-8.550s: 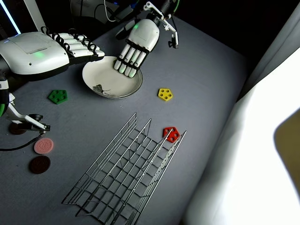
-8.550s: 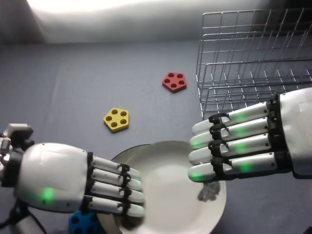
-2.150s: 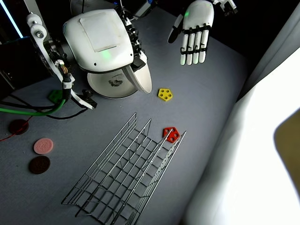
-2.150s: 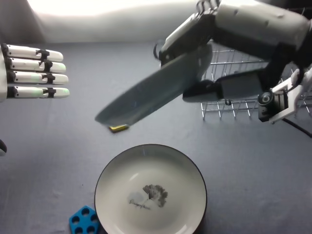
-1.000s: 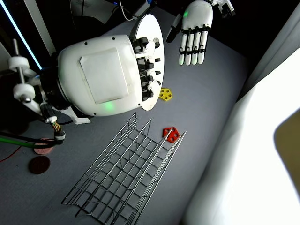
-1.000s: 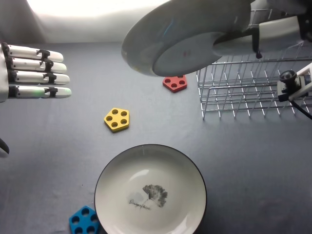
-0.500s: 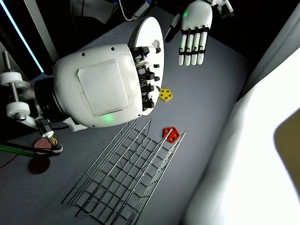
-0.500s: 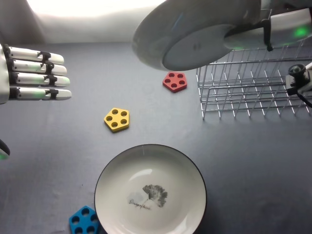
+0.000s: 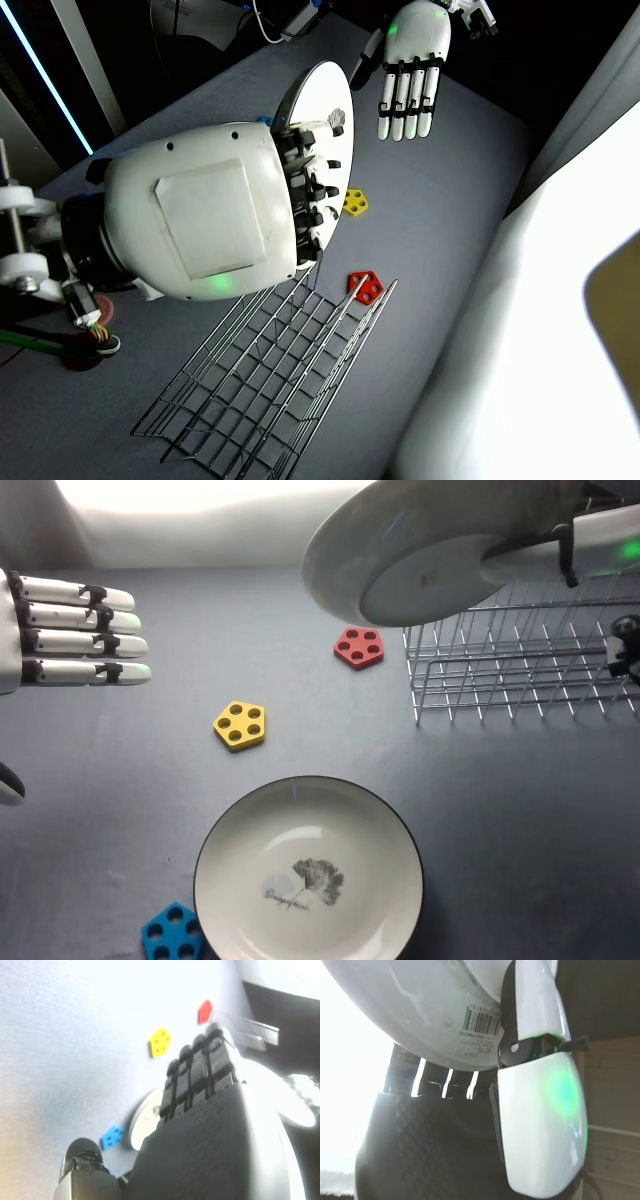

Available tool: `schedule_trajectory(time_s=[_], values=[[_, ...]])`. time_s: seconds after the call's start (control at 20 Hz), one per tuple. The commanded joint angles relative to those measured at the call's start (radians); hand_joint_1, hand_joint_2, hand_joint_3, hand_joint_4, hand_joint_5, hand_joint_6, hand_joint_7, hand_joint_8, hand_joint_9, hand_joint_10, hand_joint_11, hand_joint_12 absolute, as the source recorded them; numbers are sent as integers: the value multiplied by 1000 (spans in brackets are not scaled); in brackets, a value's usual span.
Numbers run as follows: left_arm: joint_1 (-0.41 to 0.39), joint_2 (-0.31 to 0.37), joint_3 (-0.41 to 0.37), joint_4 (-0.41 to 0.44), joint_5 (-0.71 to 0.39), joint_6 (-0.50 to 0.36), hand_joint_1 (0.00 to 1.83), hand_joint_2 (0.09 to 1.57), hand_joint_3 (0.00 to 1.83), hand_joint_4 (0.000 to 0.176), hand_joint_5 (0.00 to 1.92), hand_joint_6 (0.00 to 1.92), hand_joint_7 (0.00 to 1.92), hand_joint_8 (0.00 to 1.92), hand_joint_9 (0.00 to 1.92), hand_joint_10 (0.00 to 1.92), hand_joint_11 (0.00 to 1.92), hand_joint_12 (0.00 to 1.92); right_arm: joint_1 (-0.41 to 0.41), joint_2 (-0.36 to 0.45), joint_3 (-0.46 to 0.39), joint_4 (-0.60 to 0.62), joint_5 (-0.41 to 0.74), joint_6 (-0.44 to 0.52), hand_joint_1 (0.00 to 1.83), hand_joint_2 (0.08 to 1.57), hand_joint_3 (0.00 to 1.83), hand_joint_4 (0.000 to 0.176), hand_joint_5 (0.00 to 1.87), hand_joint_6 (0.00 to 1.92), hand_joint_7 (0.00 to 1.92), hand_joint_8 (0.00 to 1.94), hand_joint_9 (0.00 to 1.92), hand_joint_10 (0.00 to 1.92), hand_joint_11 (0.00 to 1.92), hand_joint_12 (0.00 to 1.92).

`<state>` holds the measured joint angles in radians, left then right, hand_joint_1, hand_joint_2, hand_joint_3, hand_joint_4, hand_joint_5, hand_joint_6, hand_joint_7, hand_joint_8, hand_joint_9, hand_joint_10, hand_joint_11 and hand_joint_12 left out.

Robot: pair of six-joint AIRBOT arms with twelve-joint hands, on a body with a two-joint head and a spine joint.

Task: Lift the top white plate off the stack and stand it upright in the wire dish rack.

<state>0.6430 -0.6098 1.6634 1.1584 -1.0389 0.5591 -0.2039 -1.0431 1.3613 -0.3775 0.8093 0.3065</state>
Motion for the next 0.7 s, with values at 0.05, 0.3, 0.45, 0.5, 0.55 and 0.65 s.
schedule_trajectory(time_s=[0.05,0.3,0.45,0.5,0.55,0.65], values=[[-23,11,-4,-72,-51,2,20,934,3,0,26,1,54,1,28,1,67,7,13,18,11,73,135,23,1500,1028,1,0,1002,948,1127,529,1167,586,1087,1185],[-25,13,-4,-68,-50,2,40,931,0,0,50,6,69,4,48,6,89,15,7,18,33,78,135,23,1503,1007,0,0,1048,869,1211,362,1233,479,1135,1116],[-27,13,-4,-68,-50,2,28,931,1,0,37,1,51,0,39,1,102,19,1,18,44,83,130,23,1502,1006,0,0,1051,862,1207,358,1262,431,1132,1130],[-27,13,-4,-68,-50,2,48,924,0,0,56,8,70,8,55,7,115,25,0,18,46,85,127,23,1498,1027,0,0,1024,875,1131,470,1188,575,1089,1205],[-27,13,-4,-68,-51,2,51,923,0,0,54,7,70,7,52,5,111,23,-1,18,48,86,126,23,1496,1039,1,0,995,917,1094,526,1148,654,1067,1247],[-27,13,-4,-68,-51,2,18,933,2,0,42,4,72,6,61,7,107,20,-4,18,54,89,126,23,1494,1050,2,0,973,960,1059,572,1115,717,1042,1291]])
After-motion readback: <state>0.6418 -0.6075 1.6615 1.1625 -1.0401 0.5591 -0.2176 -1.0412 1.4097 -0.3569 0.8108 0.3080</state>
